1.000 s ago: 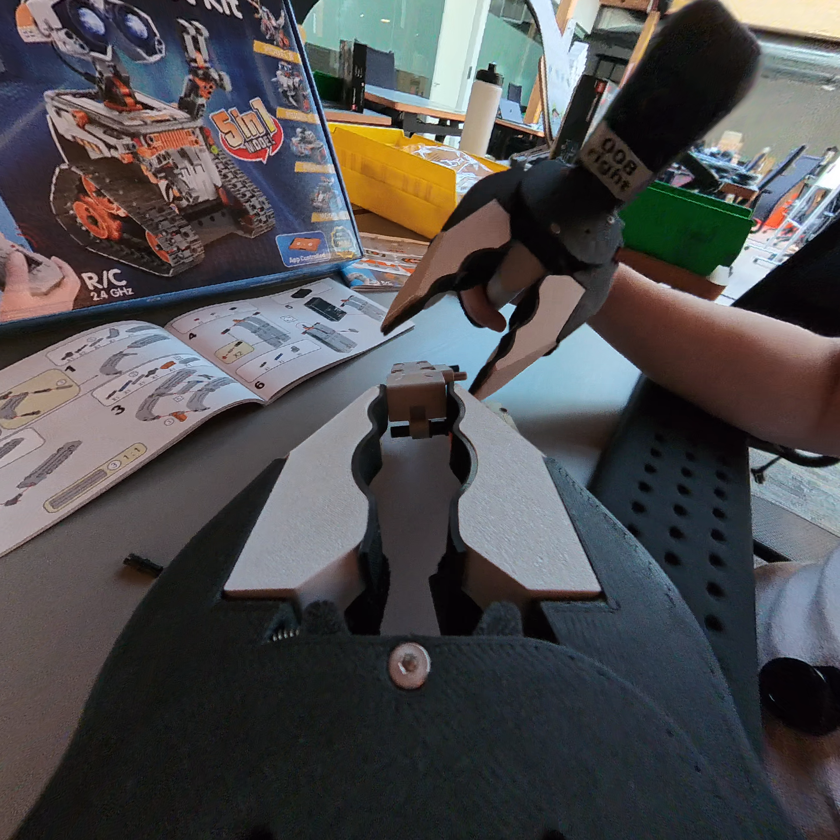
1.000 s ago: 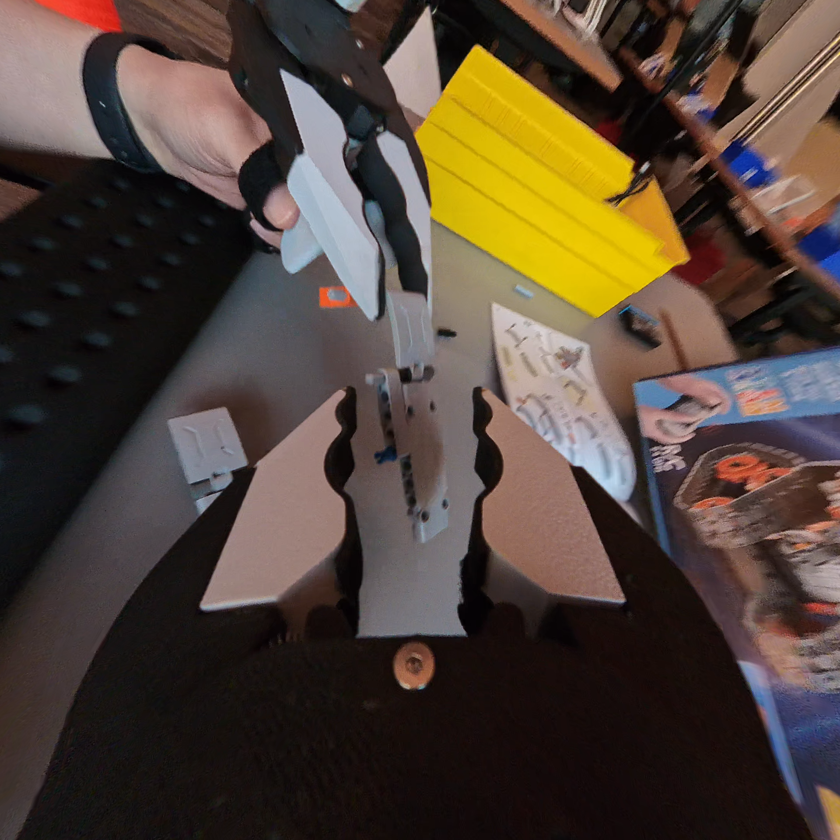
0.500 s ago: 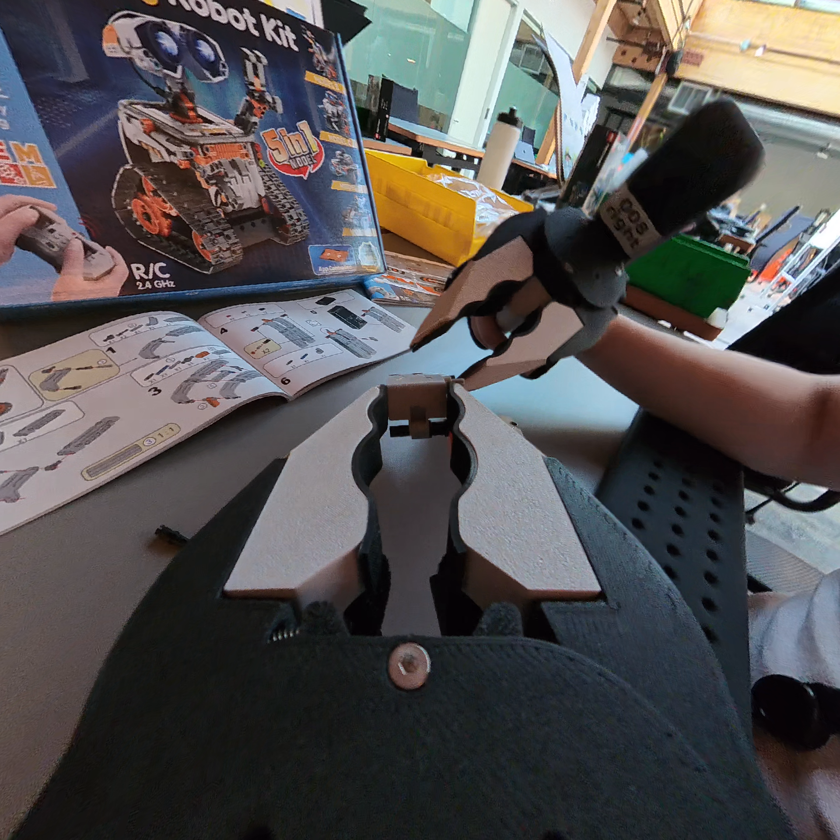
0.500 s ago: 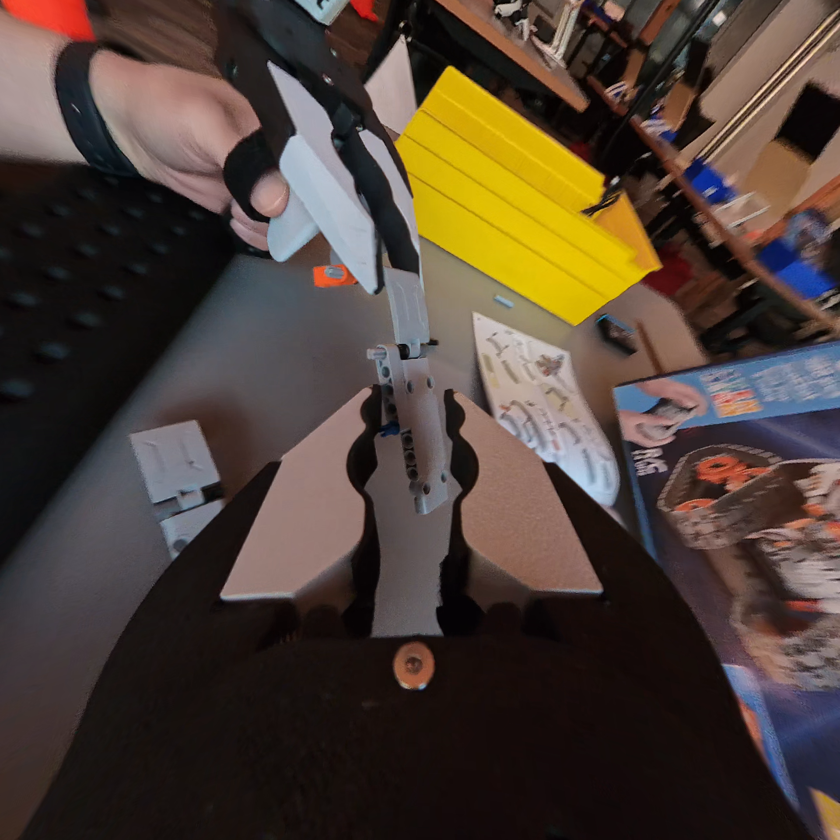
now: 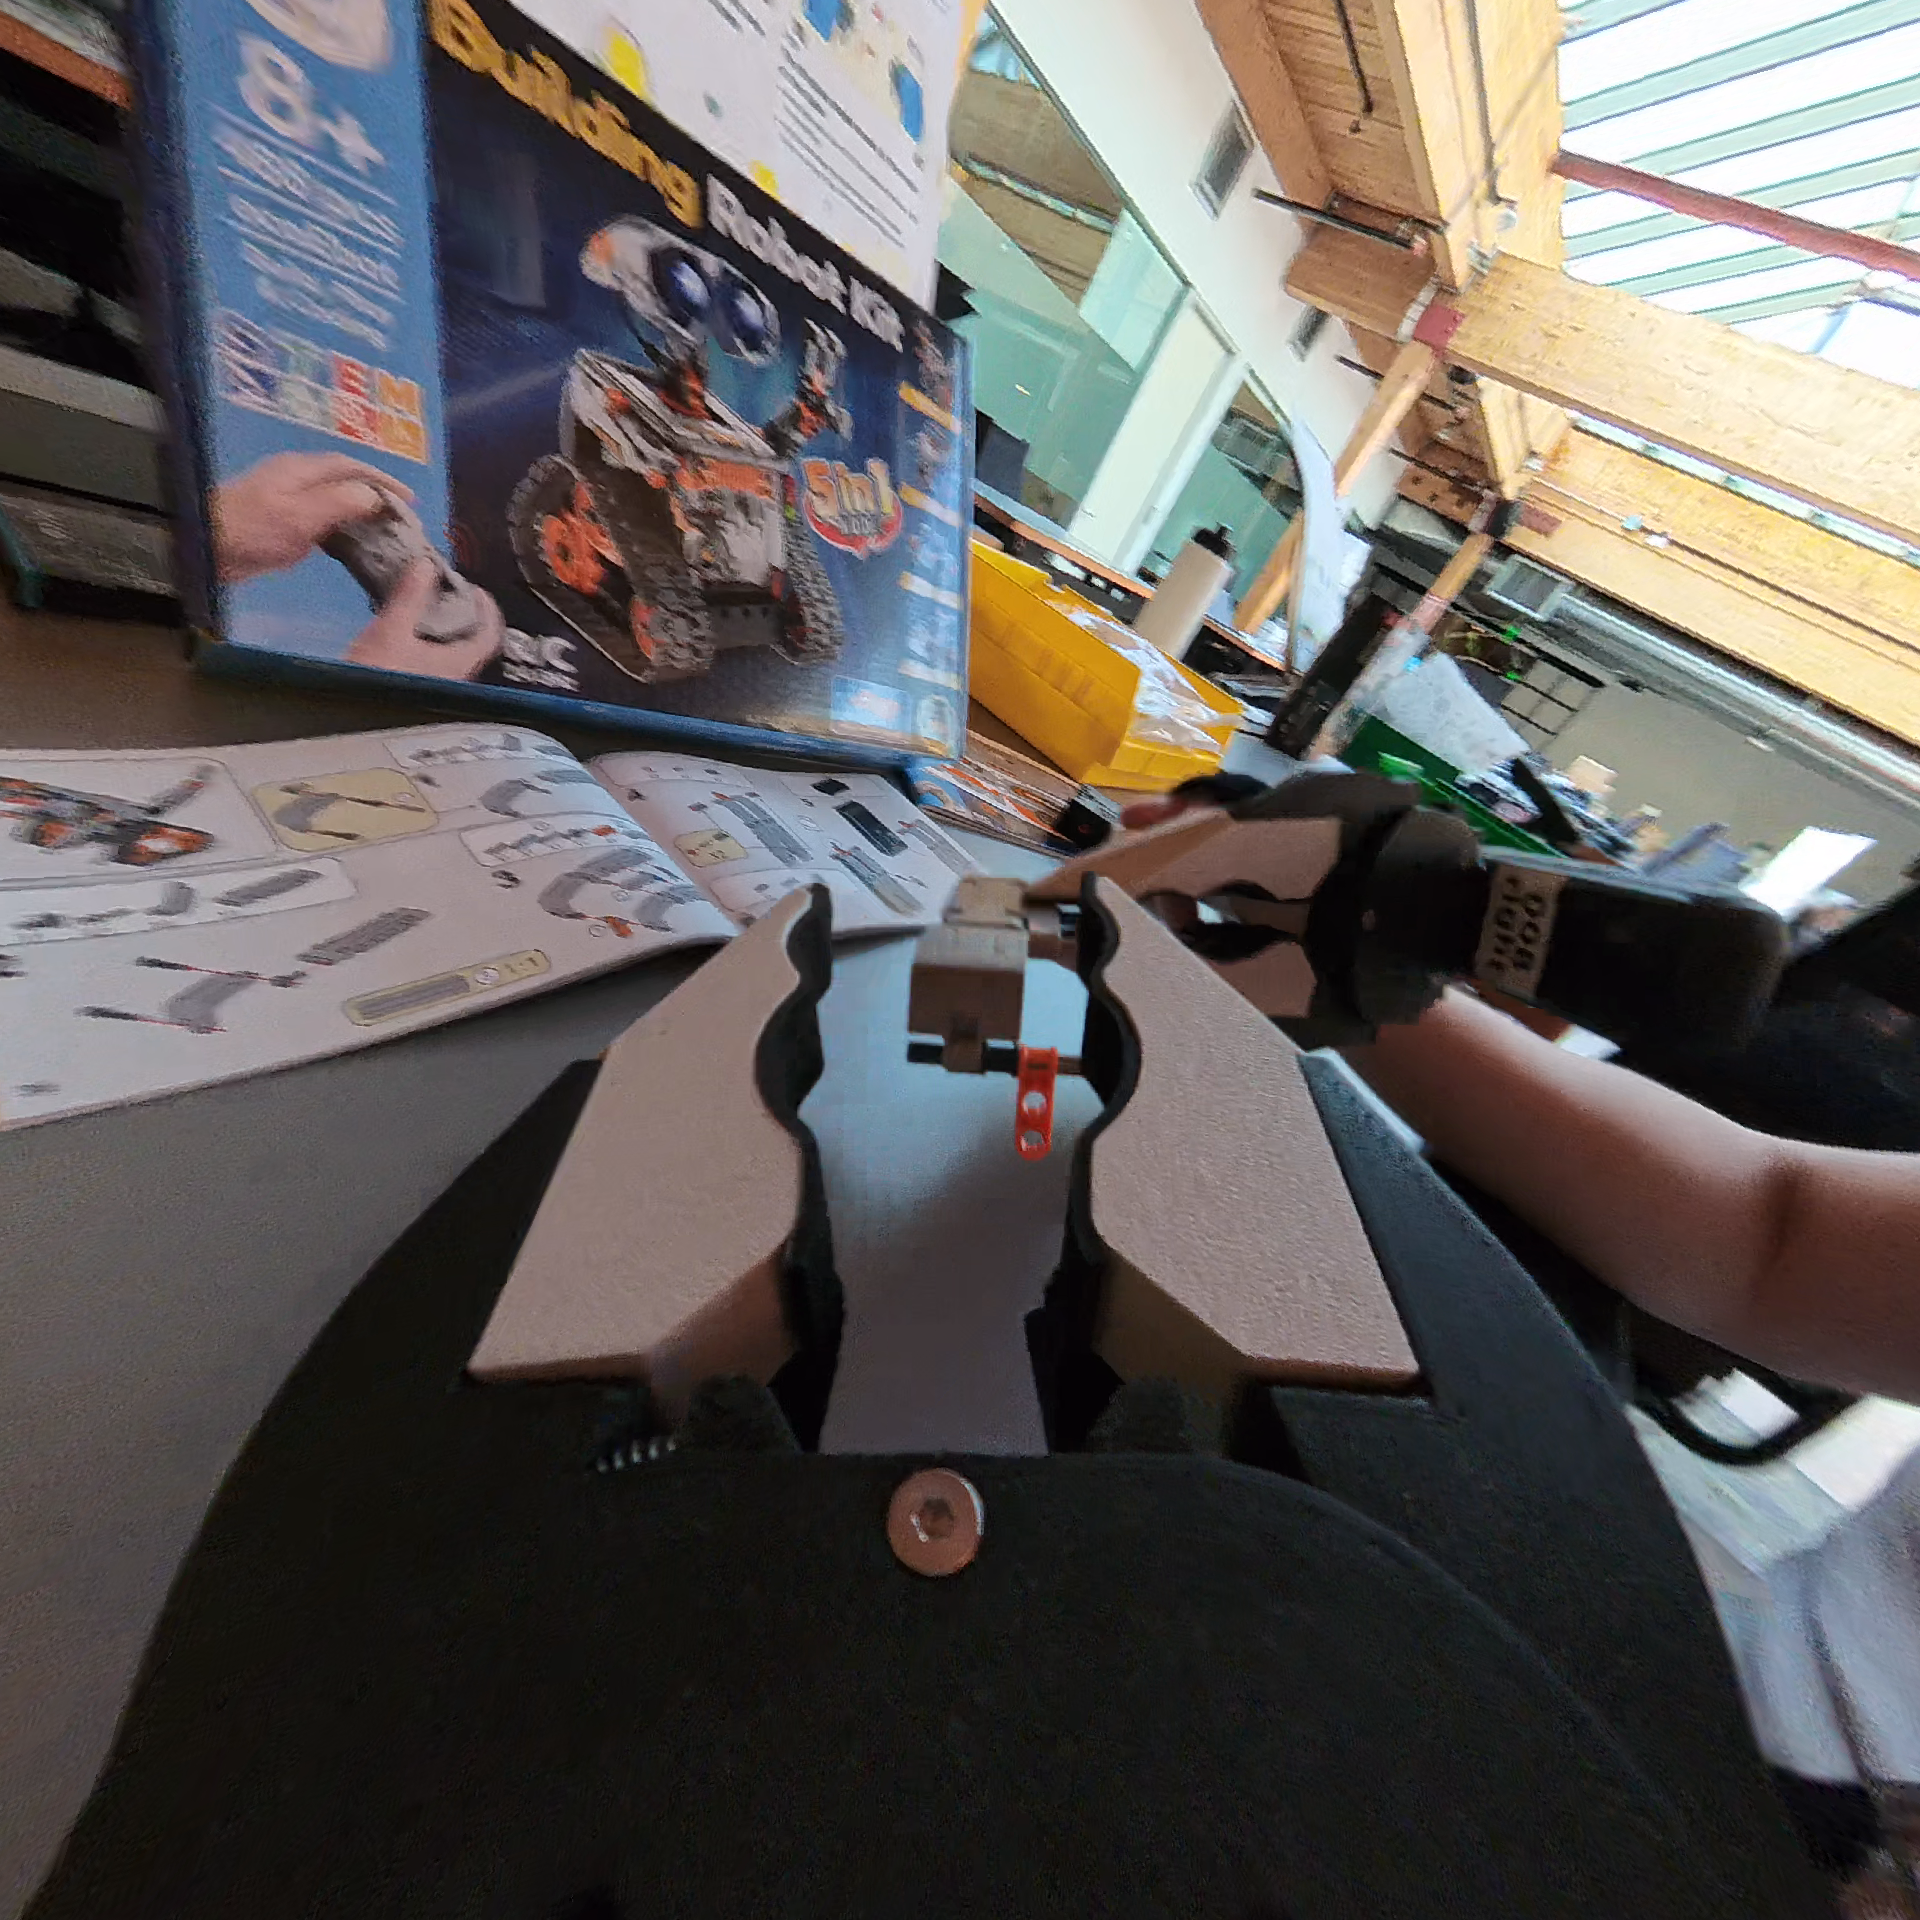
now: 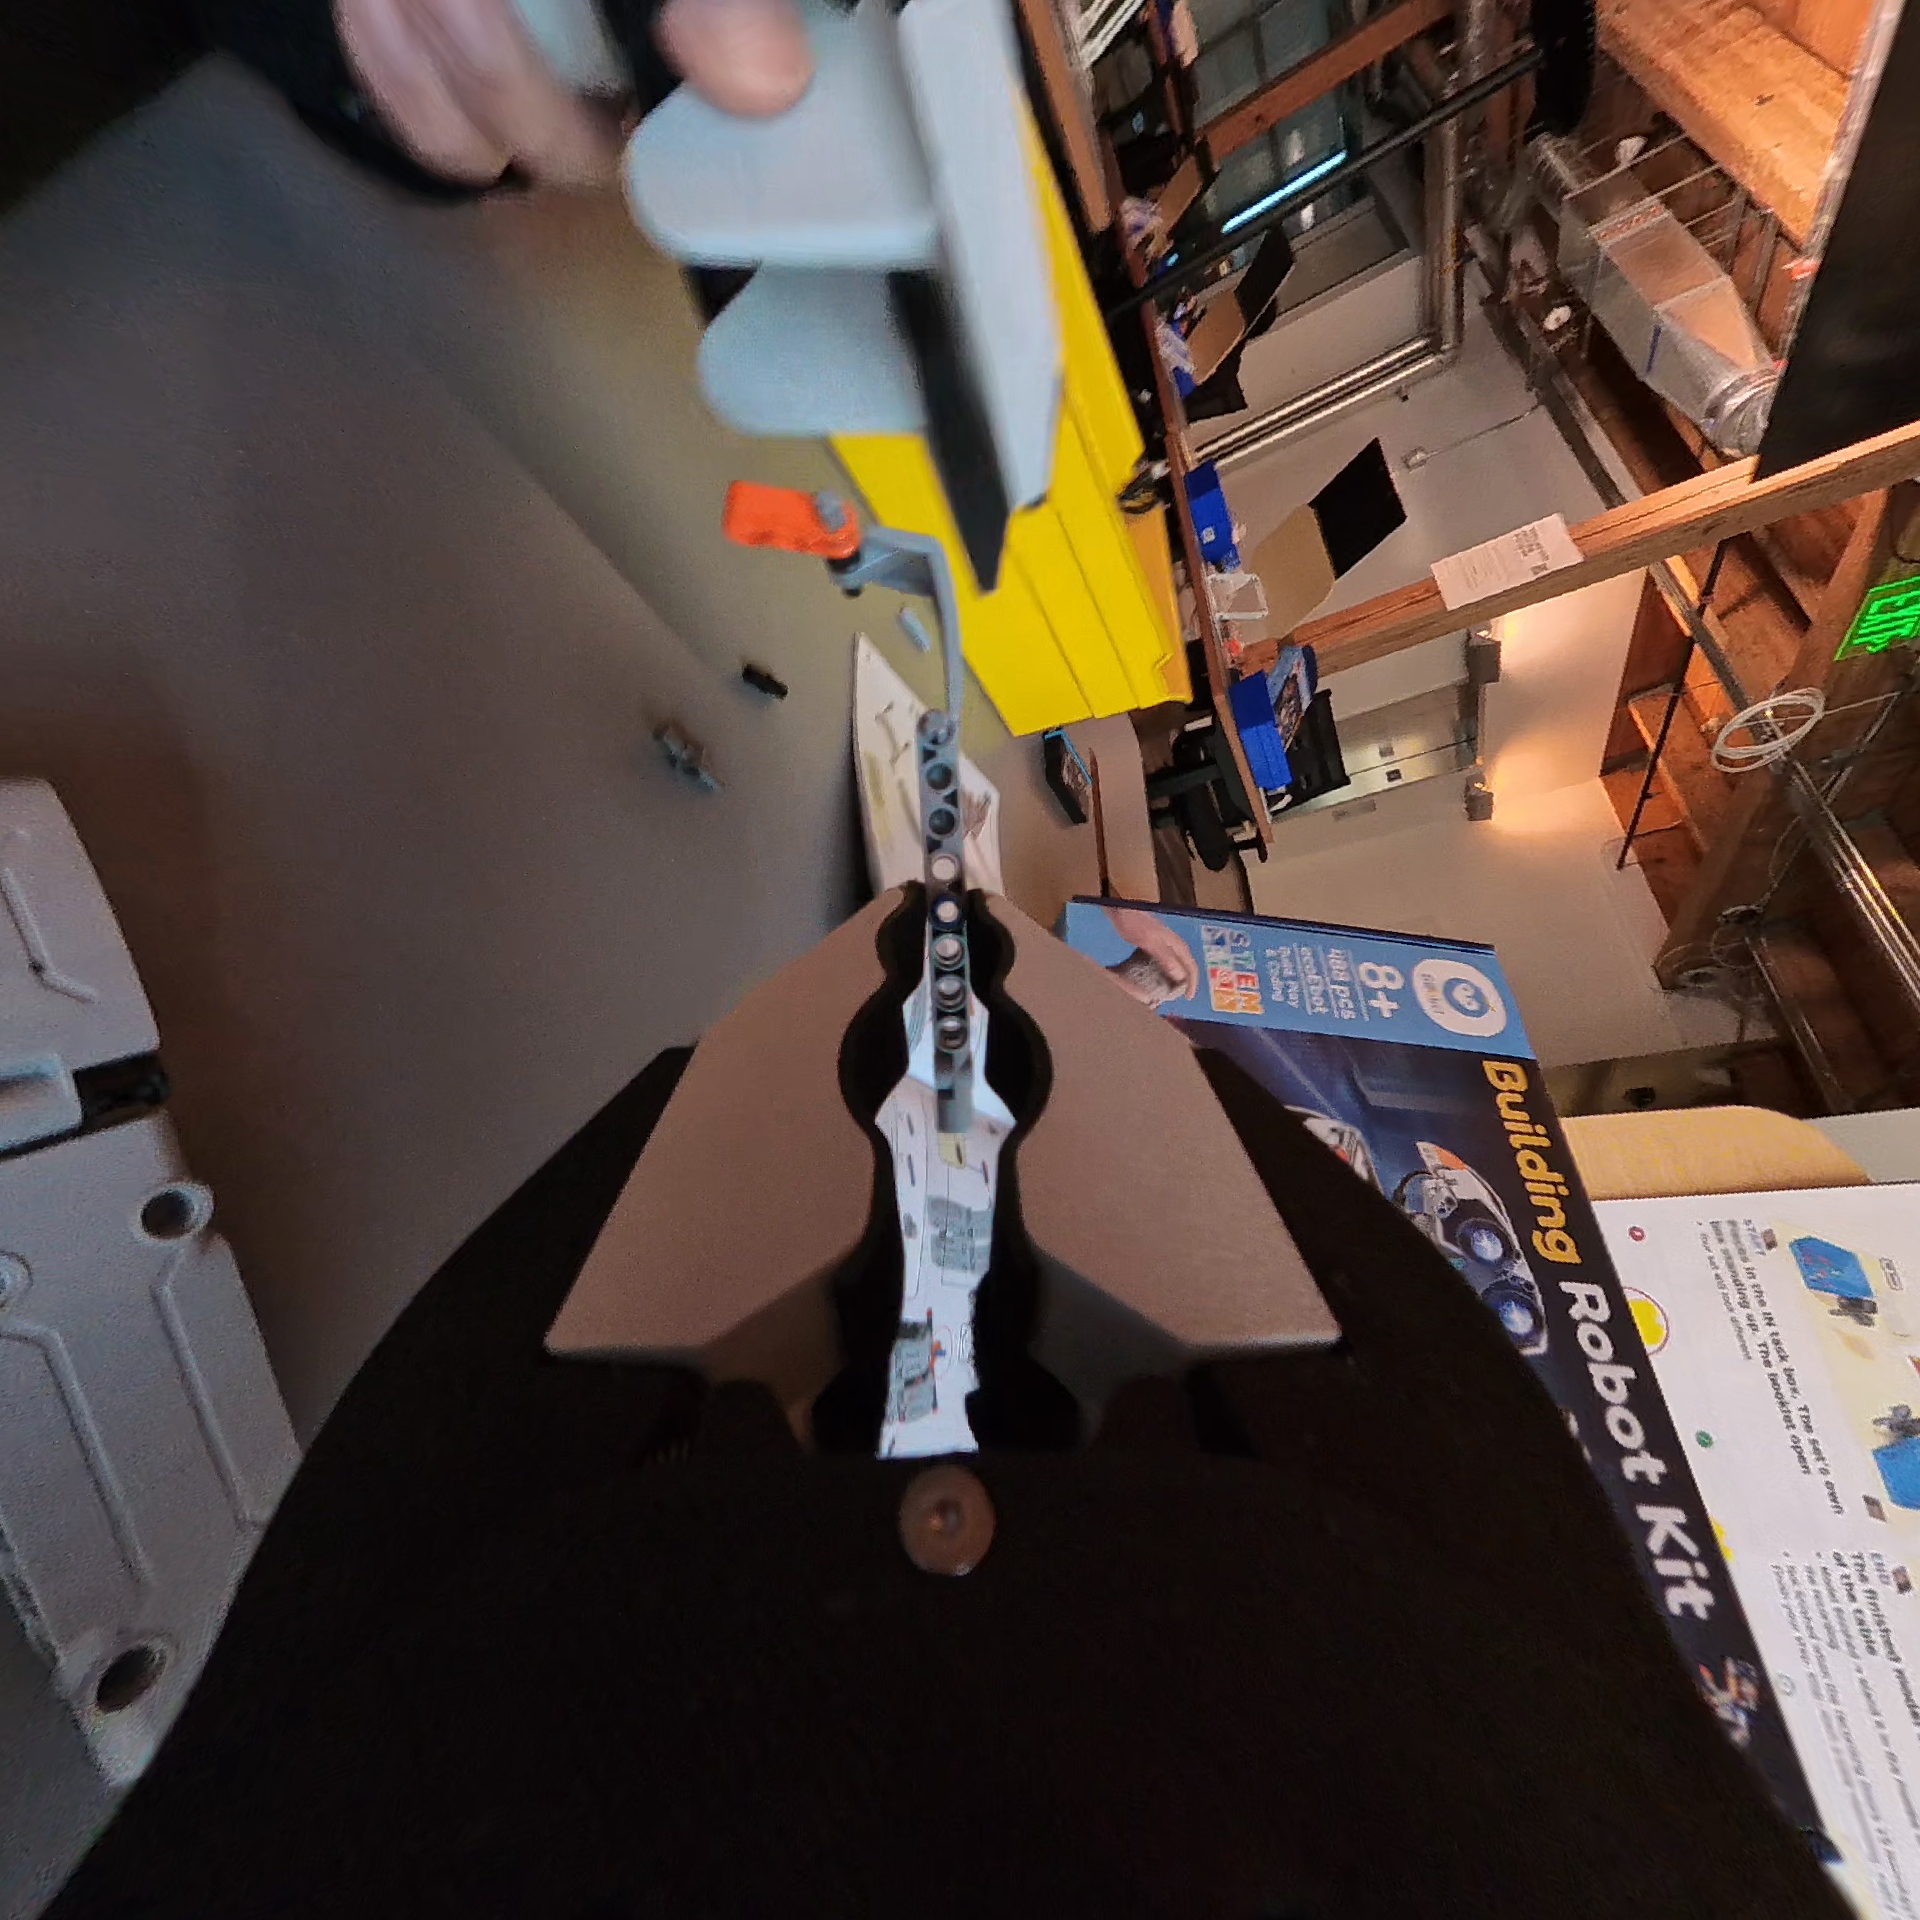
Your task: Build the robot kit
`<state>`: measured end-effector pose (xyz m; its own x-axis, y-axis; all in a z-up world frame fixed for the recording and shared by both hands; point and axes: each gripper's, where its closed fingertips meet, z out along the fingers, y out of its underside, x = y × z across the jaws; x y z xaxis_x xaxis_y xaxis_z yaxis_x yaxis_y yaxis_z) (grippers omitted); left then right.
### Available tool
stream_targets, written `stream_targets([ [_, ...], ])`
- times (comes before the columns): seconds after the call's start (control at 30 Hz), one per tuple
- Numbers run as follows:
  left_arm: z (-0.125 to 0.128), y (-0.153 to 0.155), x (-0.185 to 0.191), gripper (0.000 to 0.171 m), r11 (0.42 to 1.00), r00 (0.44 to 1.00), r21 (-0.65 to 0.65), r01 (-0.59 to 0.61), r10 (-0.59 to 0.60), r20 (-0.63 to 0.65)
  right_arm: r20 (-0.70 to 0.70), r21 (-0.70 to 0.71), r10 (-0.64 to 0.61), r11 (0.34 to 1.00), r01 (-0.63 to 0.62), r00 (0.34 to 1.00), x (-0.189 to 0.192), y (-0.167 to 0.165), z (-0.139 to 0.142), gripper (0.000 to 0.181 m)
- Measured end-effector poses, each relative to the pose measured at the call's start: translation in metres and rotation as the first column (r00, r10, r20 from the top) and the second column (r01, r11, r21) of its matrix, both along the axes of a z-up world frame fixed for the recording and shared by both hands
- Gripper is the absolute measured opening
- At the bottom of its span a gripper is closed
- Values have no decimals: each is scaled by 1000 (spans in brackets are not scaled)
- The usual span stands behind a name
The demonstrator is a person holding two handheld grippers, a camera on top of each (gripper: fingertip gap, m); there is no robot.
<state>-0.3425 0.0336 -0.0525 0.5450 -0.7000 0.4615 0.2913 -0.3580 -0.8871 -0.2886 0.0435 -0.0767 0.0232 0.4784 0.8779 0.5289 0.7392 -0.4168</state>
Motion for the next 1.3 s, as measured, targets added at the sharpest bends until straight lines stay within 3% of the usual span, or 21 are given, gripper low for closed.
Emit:
stream_targets([
  [0.1, 12, 13, -40, 48, 980, 982, 65, -187, 187, 6, 69, 9, -17, 1000, 17, 997, 4, 7, -16, 6],
  [0.2, 0, 16, -65, 33, 969, 965, 30, -245, 247, -88, 81, -43, -19, 999, 23, 997, 6, 11, -24, 5],
  [0.27, -17, 13, -68, 29, 976, 966, -40, -215, 207, -156, 77, -79, -8, 997, 14, 997, 7, 11, -27, 5],
  [0.4, -17, 10, -69, 23, 979, 970, -49, -200, 191, -150, 84, -192, 52, 981, -35, 995, 8, 3, -38, 6],
  [0.47, -28, 9, -60, 23, 984, 963, -85, -157, 134, -233, 97, -222, 70, 974, -47, 993, 11, 1, -43, 6],
  [0.57, -59, 3, -38, 22, 979, 914, -194, -64, -21, -404, 115, -273, 86, 961, -51, 990, 14, -1, -50, 6],
  [0.73, -83, 5, -23, 17, 978, 807, -197, -63, -66, -586, 132, -271, 84, 961, -46, 988, 15, 1, -54, 6],
  [0.9, -82, 4, -10, 19, 982, 818, -188, -10, -100, -567, 157, -269, 86, 962, -42, 984, 14, 1, -61, 6],
  [1.07, -57, -5, 19, 34, 979, 909, -166, 121, -176, -378, 152, -266, 94, 963, -51, 984, 10, 1, -62, 5],
  [1.17, -67, -6, 23, 48, 973, 890, -183, 143, -207, -406, 159, -247, 98, 967, -56, 982, 9, 0, -62, 5],
  [1.3, -76, -8, 25, 51, 970, 864, -185, 159, -228, -450, 163, -203, 110, 976, -76, 981, 5, -4, -60, 6],
])
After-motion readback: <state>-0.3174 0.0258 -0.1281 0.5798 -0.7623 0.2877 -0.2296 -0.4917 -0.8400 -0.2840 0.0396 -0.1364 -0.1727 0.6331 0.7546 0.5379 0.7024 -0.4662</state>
